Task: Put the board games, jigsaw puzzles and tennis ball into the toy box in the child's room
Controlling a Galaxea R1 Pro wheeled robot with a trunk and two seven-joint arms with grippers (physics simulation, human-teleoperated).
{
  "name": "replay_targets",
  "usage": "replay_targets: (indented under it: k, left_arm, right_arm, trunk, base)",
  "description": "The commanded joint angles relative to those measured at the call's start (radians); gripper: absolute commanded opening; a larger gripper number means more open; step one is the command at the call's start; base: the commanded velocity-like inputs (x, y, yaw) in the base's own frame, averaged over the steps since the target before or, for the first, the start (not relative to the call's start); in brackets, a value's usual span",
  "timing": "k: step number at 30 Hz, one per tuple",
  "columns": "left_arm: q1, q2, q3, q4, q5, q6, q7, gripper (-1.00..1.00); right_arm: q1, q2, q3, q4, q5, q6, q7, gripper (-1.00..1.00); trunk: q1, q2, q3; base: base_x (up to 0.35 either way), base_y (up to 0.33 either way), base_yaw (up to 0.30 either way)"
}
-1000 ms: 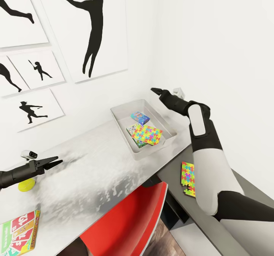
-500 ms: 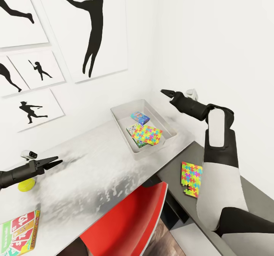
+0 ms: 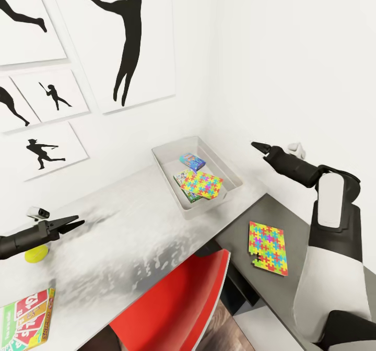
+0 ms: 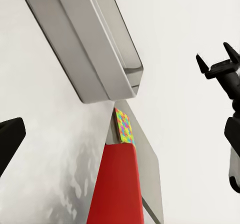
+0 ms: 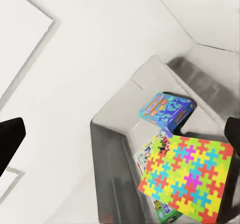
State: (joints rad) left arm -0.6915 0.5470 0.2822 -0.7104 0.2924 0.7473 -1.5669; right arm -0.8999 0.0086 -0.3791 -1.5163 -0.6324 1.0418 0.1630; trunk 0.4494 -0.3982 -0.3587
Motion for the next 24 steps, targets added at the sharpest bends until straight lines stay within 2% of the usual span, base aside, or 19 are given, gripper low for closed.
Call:
replay_targets:
  k: [1, 6, 7, 16, 17, 24]
  left_arm:
    - [0.000, 0.000, 0.000, 0.000, 0.000, 0.011, -0.004, 1.00]
    - [0.001, 0.001, 0.000, 0.000, 0.000, 0.011, -0.004, 1.00]
    - [0.001, 0.001, 0.000, 0.000, 0.000, 0.011, -0.004, 1.00]
    - [0.001, 0.001, 0.000, 0.000, 0.001, 0.010, -0.004, 1.00]
    - [0.002, 0.001, 0.000, 0.000, 0.001, 0.010, -0.004, 1.00]
    - [0.002, 0.001, 0.000, 0.000, 0.001, 0.010, -0.004, 1.00]
  right_arm:
    - [0.005, -0.011, -0.008, -0.001, 0.006, 0.005, 0.010, 1.00]
    - [0.025, -0.065, -0.035, -0.003, -0.012, 0.005, 0.013, 1.00]
    - [0.039, -0.083, -0.043, -0.003, -0.029, 0.005, 0.014, 1.00]
    - [0.150, -0.165, -0.080, 0.000, -0.153, 0.005, 0.014, 1.00]
    - [0.167, -0.184, -0.084, 0.001, -0.174, 0.005, 0.013, 1.00]
    - [0.259, -0.236, -0.101, 0.003, -0.212, 0.005, 0.016, 1.00]
  trunk:
    - [0.001, -0.002, -0.002]
    - [0.001, -0.002, -0.002]
    - [0.001, -0.002, -0.002]
    - [0.001, -0.002, -0.002]
    - [0.001, -0.002, -0.002]
    - [0.001, -0.002, -0.002]
  base:
    - [0.000, 0.000, 0.000]
    - [0.000, 0.000, 0.000]
    - [0.000, 0.000, 0.000]
    - [0.000, 0.000, 0.000]
    - [0.000, 0.000, 0.000]
    - [0.000, 0.000, 0.000]
